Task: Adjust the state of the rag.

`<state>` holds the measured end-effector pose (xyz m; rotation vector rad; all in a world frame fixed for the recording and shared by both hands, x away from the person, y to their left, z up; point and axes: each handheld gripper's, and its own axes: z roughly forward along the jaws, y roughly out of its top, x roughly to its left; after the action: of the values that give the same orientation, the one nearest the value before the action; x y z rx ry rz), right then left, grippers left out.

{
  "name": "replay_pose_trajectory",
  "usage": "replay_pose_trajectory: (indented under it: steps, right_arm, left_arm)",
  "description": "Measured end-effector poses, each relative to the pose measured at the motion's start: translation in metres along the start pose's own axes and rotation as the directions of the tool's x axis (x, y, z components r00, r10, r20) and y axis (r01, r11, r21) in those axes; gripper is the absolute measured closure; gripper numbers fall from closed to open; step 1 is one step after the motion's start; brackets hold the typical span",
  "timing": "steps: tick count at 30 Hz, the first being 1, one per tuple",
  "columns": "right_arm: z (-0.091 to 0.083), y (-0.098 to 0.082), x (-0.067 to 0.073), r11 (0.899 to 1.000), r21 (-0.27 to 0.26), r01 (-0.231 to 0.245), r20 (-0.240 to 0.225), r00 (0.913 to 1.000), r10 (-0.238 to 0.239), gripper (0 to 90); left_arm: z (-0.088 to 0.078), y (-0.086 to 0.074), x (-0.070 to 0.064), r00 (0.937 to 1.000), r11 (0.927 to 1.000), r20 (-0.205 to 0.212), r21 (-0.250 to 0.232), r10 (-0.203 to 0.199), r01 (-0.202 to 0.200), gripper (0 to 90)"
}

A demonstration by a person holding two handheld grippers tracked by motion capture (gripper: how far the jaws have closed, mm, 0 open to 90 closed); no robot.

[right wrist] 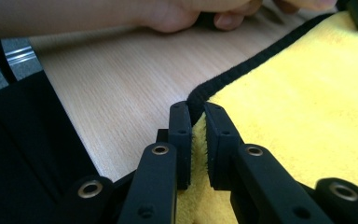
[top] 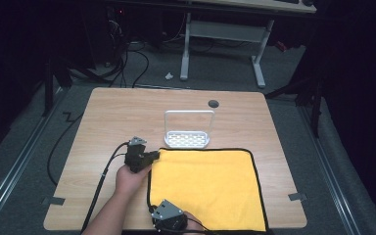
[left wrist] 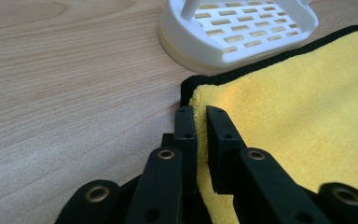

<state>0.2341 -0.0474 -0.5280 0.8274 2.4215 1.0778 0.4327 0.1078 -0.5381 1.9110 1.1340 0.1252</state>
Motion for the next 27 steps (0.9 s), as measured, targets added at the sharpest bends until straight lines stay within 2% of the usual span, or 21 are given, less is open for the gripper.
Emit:
replay_pose_trajectory:
  steps: [6, 12, 16, 23, 27]
  right_arm:
    - [-0.008, 0.003, -0.002, 0.999, -0.044, -0.001, 0.005, 1.0000, 0.001, 83.3]
    - [-0.019, 0.014, -0.007, 0.994, -0.108, -0.002, 0.012, 0.9999, 0.004, 83.4]
    - [-0.019, 0.019, -0.007, 0.993, -0.114, 0.008, 0.013, 0.9999, -0.007, 83.4]
    - [-0.019, 0.035, 0.002, 0.987, -0.158, 0.034, 0.003, 0.9994, -0.034, 83.3]
    - [-0.015, 0.046, 0.006, 0.983, -0.179, 0.045, -0.018, 0.9987, -0.049, 83.3]
  left_arm:
    - [0.000, 0.000, 0.000, 1.0000, 1.0000, -0.002, -0.002, -0.005, 0.005, 83.4]
    - [-0.005, 0.000, 0.004, 0.9994, 0.9985, 0.004, -0.042, -0.036, 0.036, 83.7]
    - [-0.011, 0.000, 0.011, 0.9943, 0.9912, 0.006, -0.079, -0.106, 0.106, 83.8]
    - [-0.025, -0.002, 0.019, 0.9875, 0.9793, -0.002, -0.129, -0.158, 0.156, 84.0]
    - [-0.040, -0.003, 0.026, 0.9835, 0.9708, -0.006, -0.162, -0.181, 0.178, 84.1]
